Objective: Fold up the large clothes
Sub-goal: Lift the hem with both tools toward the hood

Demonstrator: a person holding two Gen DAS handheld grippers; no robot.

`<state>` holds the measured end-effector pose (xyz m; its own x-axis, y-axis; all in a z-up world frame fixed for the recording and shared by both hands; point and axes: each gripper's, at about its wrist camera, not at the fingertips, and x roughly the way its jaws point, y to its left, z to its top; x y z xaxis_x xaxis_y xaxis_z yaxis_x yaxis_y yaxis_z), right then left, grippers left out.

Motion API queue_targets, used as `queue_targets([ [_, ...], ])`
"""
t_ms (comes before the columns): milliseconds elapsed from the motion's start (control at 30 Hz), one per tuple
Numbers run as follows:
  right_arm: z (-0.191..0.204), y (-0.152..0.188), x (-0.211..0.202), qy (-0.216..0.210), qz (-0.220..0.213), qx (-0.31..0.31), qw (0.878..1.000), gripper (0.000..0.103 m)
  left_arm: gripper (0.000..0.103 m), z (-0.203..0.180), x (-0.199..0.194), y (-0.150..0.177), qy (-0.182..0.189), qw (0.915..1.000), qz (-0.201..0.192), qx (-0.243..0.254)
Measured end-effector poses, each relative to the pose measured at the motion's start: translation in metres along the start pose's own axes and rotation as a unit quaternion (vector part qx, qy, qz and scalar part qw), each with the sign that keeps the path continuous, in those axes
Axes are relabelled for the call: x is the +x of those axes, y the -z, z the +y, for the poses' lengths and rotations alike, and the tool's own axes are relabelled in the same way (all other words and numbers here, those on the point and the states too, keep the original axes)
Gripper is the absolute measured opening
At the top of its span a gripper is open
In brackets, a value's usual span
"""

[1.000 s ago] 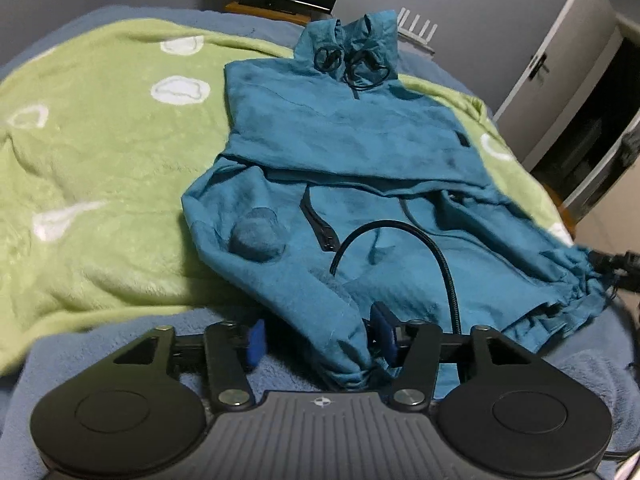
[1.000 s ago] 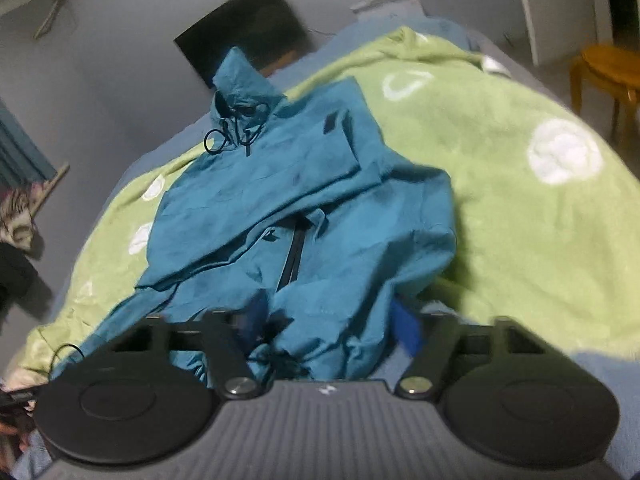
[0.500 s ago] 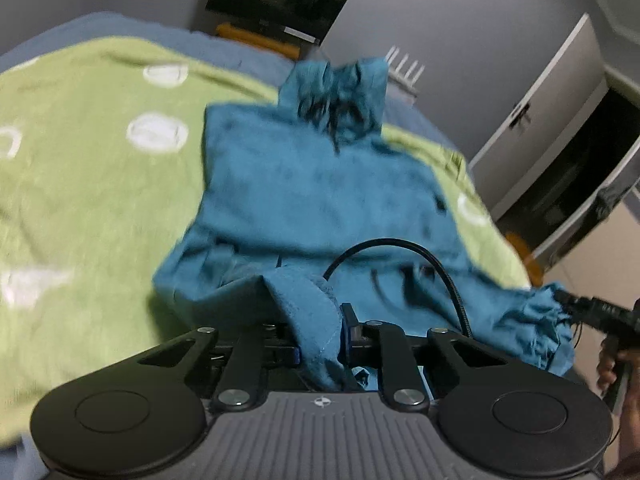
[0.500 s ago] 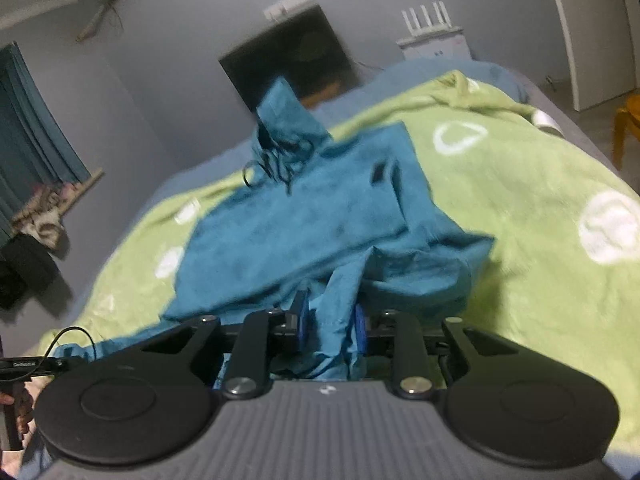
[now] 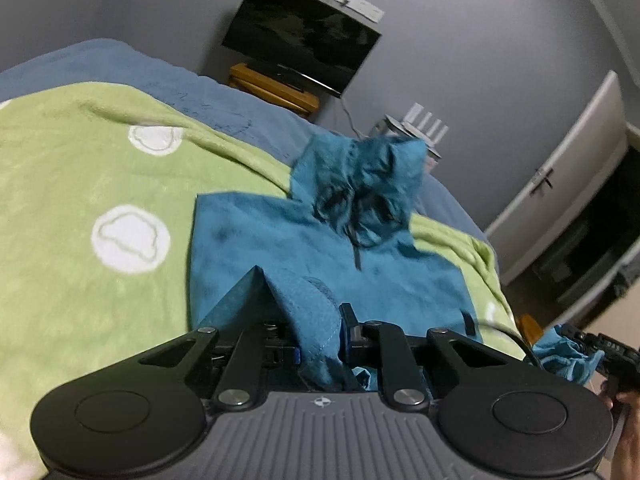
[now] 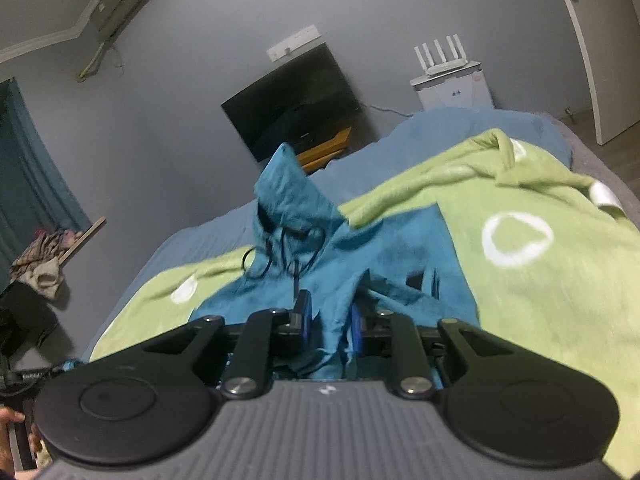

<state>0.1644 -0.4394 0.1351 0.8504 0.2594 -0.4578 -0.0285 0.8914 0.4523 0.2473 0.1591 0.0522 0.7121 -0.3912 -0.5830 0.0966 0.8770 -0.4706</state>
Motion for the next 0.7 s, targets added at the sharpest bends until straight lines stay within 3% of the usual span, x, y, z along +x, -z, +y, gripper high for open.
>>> queue_targets([
  [133, 0.008, -0.039, 0.060, 0.034, -0.009, -0.009, 0.999, 0.018, 0.018, 0.007, 0.052, -0.044, -0.017, 0.9994, -0.015, -0.028],
  [300, 0.019, -0.071, 0.134, 0.083, -0.022, -0.015, 0.996, 0.018, 0.019, 0.013, 0.114, -0.082, -0.073, 0.9956, -0.032, -0.049],
  [333, 0.020, -0.072, 0.146, 0.094, -0.034, -0.018, 0.995, 0.018, 0.023, 0.015, 0.125, -0.085, -0.089, 0.9944, -0.035, -0.046],
  [400, 0.018, -0.070, 0.166, 0.122, -0.056, -0.009, 0.991, 0.023, 0.047, 0.023, 0.140, -0.084, -0.118, 0.9904, -0.040, -0.061],
  [433, 0.017, -0.066, 0.172, 0.134, -0.059, -0.004, 0.989, 0.029, 0.070, 0.029, 0.143, -0.084, -0.128, 0.9878, -0.045, -0.076],
  [467, 0.017, -0.062, 0.176, 0.150, -0.061, -0.004, 0.987, 0.042, 0.081, 0.035, 0.143, -0.082, -0.130, 0.9859, -0.056, -0.089],
  [633, 0.020, -0.032, 0.170, 0.140, -0.047, -0.070, 0.987, 0.048, 0.083, 0.051, 0.130, -0.064, -0.129, 0.9877, -0.050, -0.073],
  [700, 0.020, -0.012, 0.154, 0.130, -0.046, -0.095, 0.986, 0.058, 0.083, 0.053, 0.118, -0.048, -0.132, 0.9890, -0.048, -0.045],
])
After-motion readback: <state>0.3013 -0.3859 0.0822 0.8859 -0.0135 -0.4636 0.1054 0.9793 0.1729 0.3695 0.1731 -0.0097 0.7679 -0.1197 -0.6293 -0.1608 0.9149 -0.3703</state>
